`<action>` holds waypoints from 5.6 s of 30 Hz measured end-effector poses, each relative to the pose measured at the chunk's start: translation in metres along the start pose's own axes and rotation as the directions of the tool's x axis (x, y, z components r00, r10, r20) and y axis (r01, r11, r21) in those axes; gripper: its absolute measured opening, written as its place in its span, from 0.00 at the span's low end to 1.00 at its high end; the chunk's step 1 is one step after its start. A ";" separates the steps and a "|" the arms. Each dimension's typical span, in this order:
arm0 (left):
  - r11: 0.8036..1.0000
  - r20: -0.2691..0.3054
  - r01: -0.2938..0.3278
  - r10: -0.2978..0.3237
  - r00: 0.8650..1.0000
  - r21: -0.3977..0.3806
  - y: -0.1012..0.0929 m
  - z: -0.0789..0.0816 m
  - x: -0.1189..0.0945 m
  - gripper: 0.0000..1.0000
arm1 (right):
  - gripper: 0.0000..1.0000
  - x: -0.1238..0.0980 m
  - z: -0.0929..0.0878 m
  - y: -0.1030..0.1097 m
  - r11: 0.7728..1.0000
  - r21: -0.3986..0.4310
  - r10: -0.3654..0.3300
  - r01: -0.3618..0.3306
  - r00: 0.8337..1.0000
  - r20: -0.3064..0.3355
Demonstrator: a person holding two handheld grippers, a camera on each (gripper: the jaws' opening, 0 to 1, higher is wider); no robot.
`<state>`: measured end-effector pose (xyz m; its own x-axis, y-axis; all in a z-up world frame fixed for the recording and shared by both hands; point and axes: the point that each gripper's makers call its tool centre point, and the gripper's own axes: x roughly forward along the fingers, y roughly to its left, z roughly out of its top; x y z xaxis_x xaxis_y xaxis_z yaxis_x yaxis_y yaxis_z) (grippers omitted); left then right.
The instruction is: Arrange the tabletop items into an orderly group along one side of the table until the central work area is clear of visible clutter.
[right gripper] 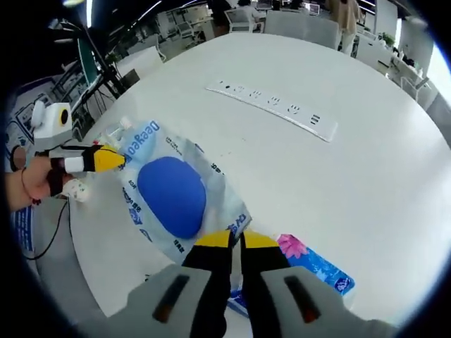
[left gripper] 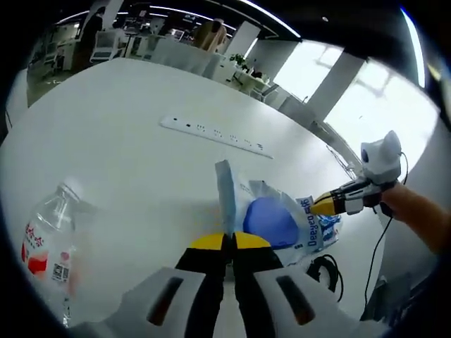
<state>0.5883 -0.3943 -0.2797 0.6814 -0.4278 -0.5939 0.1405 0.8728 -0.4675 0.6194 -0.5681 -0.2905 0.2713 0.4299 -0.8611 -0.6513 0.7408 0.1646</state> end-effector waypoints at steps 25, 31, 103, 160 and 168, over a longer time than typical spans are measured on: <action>0.999 -0.022 -0.005 0.004 1.000 -0.038 0.010 -0.012 0.012 0.00 | 0.02 0.010 -0.005 -0.003 0.999 -0.035 -0.017 0.016 0.999 -0.047; 0.999 -0.023 -0.008 0.007 1.000 -0.041 0.012 -0.014 0.013 0.00 | 0.02 0.012 -0.004 -0.004 0.999 -0.043 -0.022 0.020 0.999 -0.050; 0.998 0.014 0.058 -0.058 0.998 0.020 0.003 0.007 -0.004 0.41 | 0.41 -0.021 0.018 0.000 0.992 -0.076 -0.092 0.096 0.994 0.053; 0.985 0.086 0.141 -0.150 0.985 0.103 0.050 0.051 -0.163 0.73 | 0.53 -0.051 0.078 0.135 0.996 -0.067 0.069 -0.052 0.959 0.275; 0.987 0.112 0.139 -0.147 0.983 0.080 0.071 0.053 -0.191 0.73 | 0.53 -0.039 0.095 0.170 0.990 -0.040 0.141 -0.135 0.945 0.296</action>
<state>0.5068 -0.2380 -0.1649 0.7291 -0.5226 -0.4419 0.2906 0.8210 -0.4914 0.5650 -0.4096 -0.1833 0.3738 0.6634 -0.6483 -0.7100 0.6544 0.2602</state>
